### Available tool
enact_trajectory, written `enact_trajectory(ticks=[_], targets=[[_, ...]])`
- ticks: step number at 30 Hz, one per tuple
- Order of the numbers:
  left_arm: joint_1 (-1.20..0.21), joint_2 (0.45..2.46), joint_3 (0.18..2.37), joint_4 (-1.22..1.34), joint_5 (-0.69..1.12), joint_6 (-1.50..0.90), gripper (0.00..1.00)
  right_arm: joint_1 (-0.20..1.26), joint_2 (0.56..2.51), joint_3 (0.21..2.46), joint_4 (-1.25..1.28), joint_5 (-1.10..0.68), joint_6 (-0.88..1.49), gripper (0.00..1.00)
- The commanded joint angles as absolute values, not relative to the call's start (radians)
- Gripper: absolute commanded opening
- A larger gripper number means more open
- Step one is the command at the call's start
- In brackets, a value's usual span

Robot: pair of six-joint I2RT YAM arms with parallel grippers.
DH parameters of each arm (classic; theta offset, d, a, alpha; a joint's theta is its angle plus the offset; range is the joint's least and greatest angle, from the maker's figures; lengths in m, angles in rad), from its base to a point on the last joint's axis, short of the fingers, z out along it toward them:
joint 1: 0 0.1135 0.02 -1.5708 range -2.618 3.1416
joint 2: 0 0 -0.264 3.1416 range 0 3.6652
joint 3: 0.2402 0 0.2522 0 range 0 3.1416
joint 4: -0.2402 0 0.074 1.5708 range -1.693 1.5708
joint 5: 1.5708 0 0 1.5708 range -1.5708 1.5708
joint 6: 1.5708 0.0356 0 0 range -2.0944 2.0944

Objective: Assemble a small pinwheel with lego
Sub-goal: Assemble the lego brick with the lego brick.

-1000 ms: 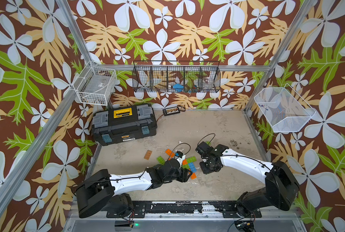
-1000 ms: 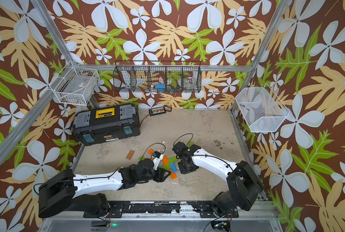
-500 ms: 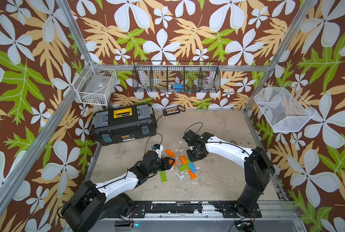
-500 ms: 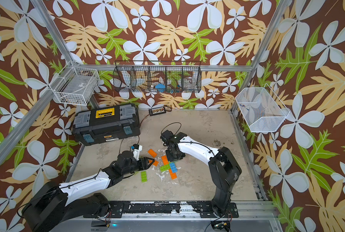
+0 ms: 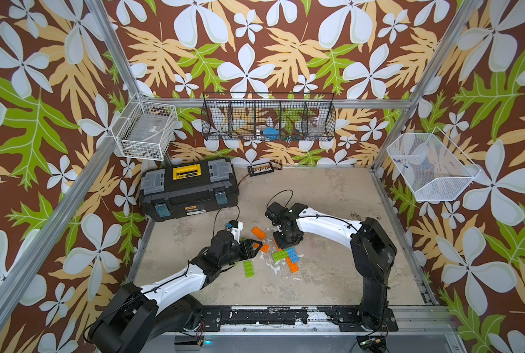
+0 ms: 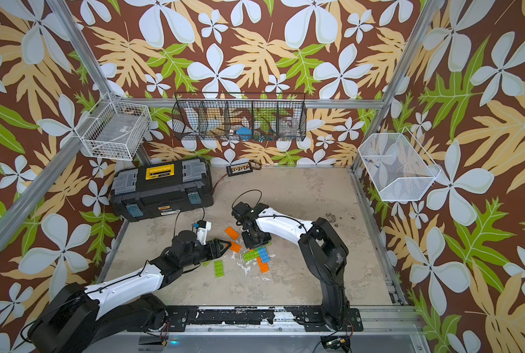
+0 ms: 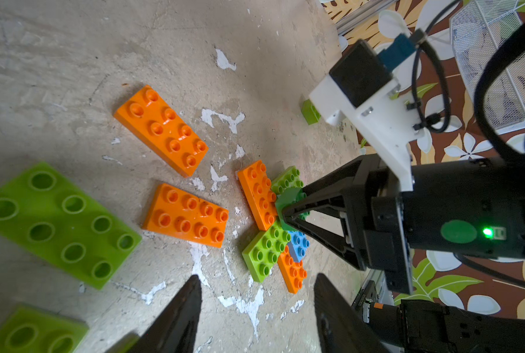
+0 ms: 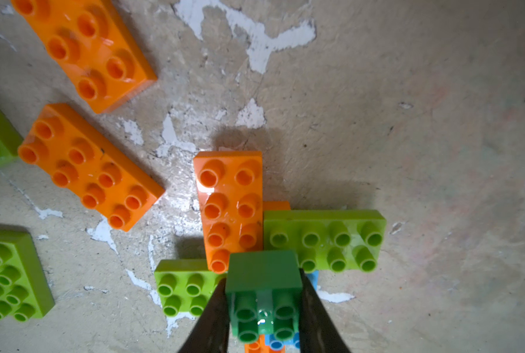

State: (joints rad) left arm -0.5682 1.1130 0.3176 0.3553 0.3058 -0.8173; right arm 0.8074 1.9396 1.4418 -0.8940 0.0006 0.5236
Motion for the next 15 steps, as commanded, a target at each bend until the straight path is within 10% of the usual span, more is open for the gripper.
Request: enact_trajectory(ticks=[1,15], targets=[[-0.566,1.112,0.324,0.359,0.319,-0.805,0.60,0.811,1.945,1.443,-0.910,-0.001,0.537,0.02],[-0.566,1.106,0.319,0.354,0.318,-0.807,0.60,0.825,1.961,1.413,-0.921,-0.005,0.533,0.02]])
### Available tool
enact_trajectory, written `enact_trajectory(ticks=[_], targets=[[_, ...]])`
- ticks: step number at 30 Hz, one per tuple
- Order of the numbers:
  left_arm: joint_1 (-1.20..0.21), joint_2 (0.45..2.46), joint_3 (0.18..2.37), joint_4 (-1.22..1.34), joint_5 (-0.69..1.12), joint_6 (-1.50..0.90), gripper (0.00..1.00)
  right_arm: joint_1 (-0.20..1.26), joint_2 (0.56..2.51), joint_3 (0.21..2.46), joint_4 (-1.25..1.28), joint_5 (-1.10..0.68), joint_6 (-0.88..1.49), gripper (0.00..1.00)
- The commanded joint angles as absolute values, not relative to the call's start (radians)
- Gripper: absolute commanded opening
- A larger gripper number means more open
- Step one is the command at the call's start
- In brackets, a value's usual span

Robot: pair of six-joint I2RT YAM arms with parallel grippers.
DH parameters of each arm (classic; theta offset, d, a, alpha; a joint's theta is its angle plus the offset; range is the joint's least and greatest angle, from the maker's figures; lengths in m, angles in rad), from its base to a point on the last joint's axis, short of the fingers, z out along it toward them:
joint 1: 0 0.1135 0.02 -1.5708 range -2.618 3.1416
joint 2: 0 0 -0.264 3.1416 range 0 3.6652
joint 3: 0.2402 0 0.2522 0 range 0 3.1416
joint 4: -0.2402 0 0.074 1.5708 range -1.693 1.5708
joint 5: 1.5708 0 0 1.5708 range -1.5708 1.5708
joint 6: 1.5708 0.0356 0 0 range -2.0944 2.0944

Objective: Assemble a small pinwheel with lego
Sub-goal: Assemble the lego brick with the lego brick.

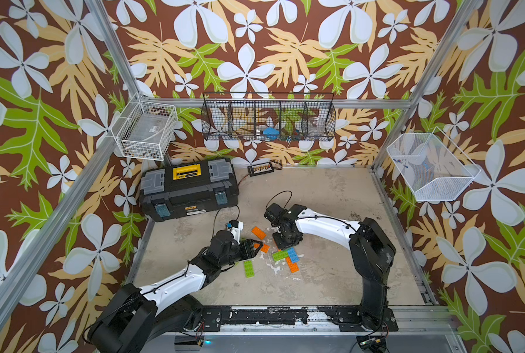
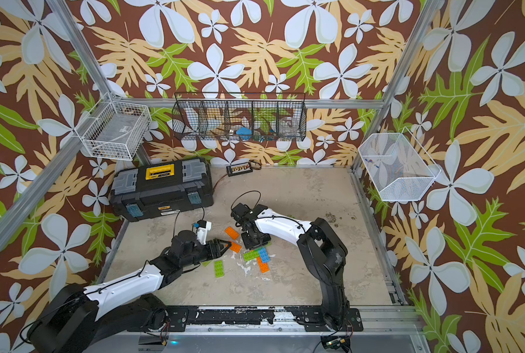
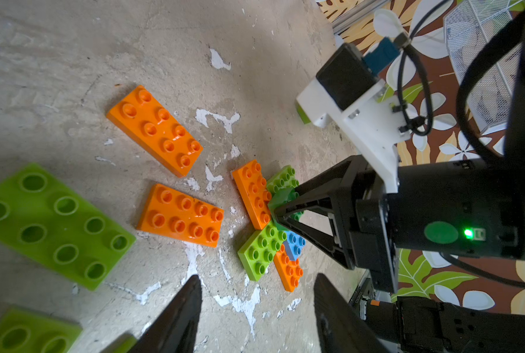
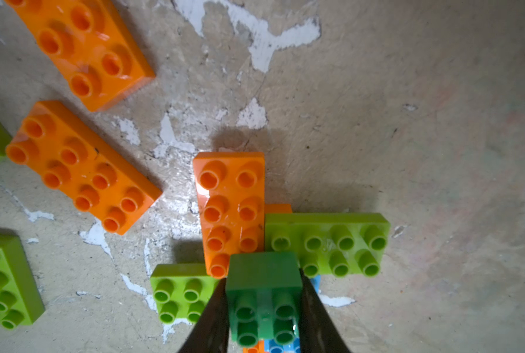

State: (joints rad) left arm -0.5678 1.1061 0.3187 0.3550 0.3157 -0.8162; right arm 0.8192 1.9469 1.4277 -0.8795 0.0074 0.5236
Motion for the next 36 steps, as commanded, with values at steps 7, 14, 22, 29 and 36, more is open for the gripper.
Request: enact_trajectory(ticks=[7,14,22,29,36], targets=[[-0.566,1.105,0.316,0.356,0.319,-0.807,0.60,0.835,1.948,1.398,-0.924,0.002,0.541,0.02],[-0.566,1.104,0.310,0.355,0.318,-0.805,0.60,0.839,1.958,1.358,-0.898,0.041,0.557,0.00],[-0.566,1.107,0.346,0.301,0.318,-0.775,0.60,0.864,1.972,1.263,-0.848,0.037,0.563,0.00],[-0.568,1.132,0.370,0.296,0.321,-0.752,0.60,0.867,1.935,1.314,-0.891,0.084,0.574,0.00],[-0.625,1.173,0.416,0.284,0.289,-0.730,0.60,0.816,1.846,1.277,-0.897,0.112,0.611,0.04]])
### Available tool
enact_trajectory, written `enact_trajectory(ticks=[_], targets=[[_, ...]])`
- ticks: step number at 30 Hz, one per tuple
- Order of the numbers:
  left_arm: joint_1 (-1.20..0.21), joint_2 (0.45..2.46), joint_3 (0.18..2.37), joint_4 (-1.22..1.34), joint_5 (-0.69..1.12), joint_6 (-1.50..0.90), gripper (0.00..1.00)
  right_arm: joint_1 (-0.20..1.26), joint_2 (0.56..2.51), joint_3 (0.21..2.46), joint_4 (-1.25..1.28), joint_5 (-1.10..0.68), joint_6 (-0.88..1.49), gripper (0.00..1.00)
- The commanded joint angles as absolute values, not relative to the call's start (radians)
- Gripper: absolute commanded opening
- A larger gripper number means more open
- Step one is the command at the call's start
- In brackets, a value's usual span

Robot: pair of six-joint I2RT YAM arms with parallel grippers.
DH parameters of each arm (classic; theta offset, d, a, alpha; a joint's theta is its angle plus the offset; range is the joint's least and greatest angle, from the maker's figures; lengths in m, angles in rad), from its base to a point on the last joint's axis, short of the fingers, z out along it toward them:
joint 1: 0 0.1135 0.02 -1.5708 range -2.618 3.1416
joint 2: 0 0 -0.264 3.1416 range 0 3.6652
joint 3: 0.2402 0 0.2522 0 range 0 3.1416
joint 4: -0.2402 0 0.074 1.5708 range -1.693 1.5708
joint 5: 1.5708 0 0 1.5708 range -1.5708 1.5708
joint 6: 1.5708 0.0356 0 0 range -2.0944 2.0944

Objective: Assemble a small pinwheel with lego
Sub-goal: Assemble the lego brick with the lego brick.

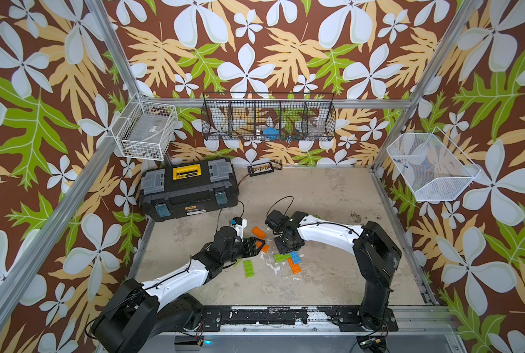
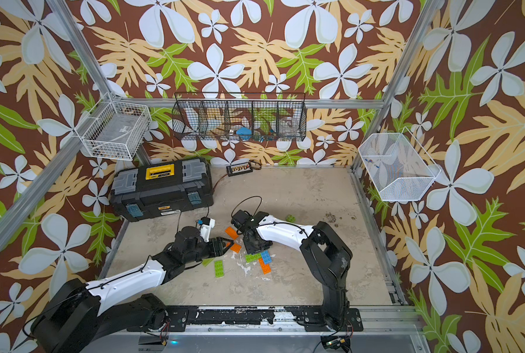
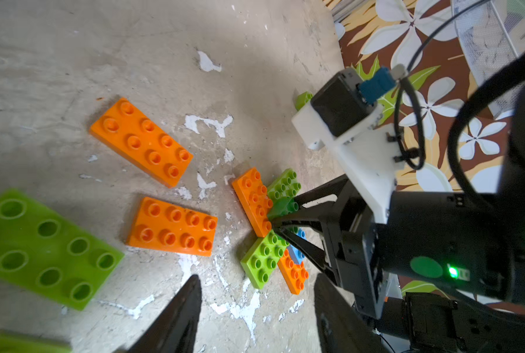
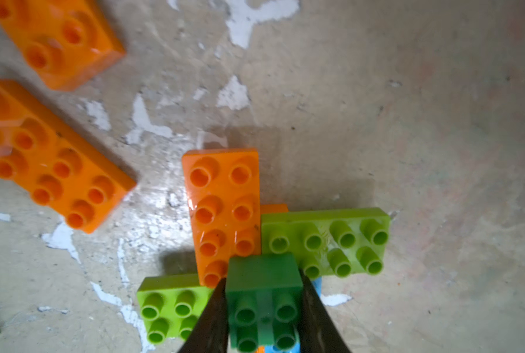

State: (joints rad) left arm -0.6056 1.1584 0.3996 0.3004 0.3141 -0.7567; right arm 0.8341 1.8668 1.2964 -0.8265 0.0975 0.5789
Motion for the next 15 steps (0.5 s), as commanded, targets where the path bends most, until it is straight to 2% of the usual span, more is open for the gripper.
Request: enact_trajectory(ticks=[1,3,6,11,15], targets=[[-0.641,1.186,0.424,0.284,0.282,-0.730,0.60,0.802,1.830,1.255,-0.892,0.111,0.616,0.05],[-0.680,1.215,0.440,0.289,0.269,-0.729,0.61,0.782,1.807,1.223,-0.881,0.104,0.619,0.06],[-0.721,1.258,0.460,0.301,0.262,-0.732,0.61,0.774,1.786,1.200,-0.873,0.087,0.622,0.17],[-0.732,1.268,0.461,0.323,0.256,-0.752,0.61,0.773,1.769,1.212,-0.878,0.071,0.615,0.33],[-0.732,1.264,0.465,0.316,0.255,-0.751,0.61,0.773,1.757,1.226,-0.892,0.075,0.610,0.39]])
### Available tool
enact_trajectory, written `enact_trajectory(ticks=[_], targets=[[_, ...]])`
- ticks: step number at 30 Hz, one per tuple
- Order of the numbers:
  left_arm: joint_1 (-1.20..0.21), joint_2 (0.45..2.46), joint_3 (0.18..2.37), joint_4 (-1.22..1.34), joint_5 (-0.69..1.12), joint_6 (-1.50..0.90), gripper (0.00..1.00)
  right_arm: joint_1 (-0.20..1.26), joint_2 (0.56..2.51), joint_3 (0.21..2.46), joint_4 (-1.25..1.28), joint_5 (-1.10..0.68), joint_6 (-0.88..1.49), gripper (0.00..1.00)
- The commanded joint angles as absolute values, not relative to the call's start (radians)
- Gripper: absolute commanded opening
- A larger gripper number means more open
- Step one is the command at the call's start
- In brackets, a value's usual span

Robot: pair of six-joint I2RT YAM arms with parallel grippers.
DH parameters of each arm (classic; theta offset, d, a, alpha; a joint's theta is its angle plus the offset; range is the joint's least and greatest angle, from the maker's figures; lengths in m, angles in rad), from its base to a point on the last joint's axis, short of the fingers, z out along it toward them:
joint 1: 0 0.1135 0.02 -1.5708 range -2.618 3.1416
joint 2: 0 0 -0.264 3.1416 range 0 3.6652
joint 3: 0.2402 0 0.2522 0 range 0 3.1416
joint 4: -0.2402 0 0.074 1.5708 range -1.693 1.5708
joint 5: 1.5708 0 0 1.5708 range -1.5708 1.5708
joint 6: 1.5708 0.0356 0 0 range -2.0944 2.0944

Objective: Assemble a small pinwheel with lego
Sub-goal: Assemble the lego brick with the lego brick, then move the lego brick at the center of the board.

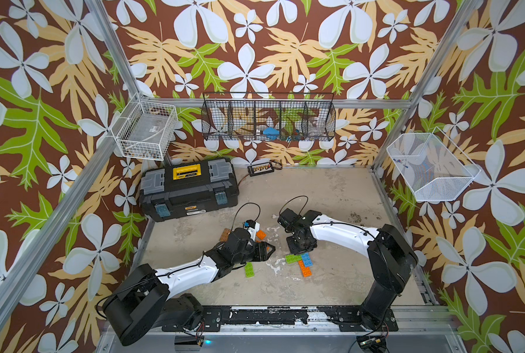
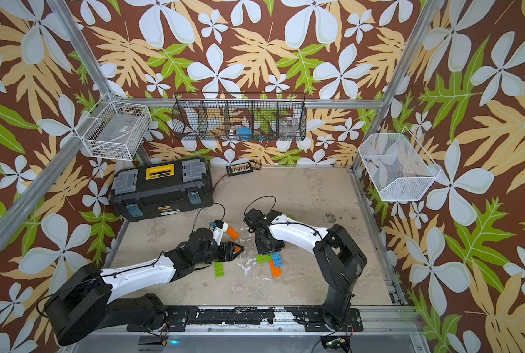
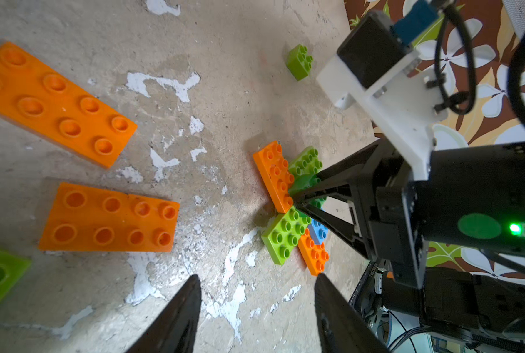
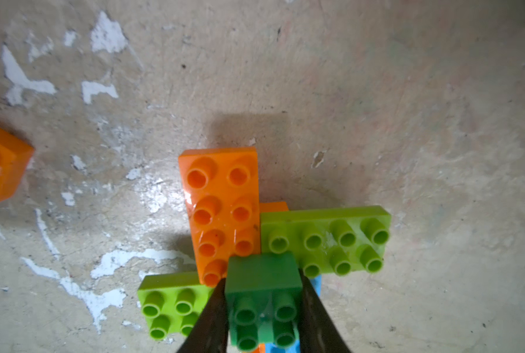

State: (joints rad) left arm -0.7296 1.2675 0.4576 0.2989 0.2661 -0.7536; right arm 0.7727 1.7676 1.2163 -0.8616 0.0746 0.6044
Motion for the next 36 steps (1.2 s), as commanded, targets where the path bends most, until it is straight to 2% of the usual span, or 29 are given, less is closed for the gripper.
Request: enact_trajectory(ticks=[1,3,6,27,36], targets=[[-0.732,1.264,0.465,0.315,0.255,-0.749,0.61,0.774,1.751,1.224,-0.896,0.077,0.606,0.39],[-0.732,1.270,0.465,0.314,0.259,-0.747,0.61,0.773,1.743,1.218,-0.898,0.078,0.605,0.44],[-0.732,1.281,0.465,0.316,0.266,-0.746,0.61,0.769,1.738,1.202,-0.890,0.070,0.604,0.44],[-0.766,1.288,0.456,0.324,0.246,-0.755,0.61,0.767,1.771,1.162,-0.842,0.033,0.581,0.29],[-0.765,1.286,0.502,0.261,0.185,-0.733,0.61,0.704,1.842,1.300,-0.840,0.074,0.568,0.28]])
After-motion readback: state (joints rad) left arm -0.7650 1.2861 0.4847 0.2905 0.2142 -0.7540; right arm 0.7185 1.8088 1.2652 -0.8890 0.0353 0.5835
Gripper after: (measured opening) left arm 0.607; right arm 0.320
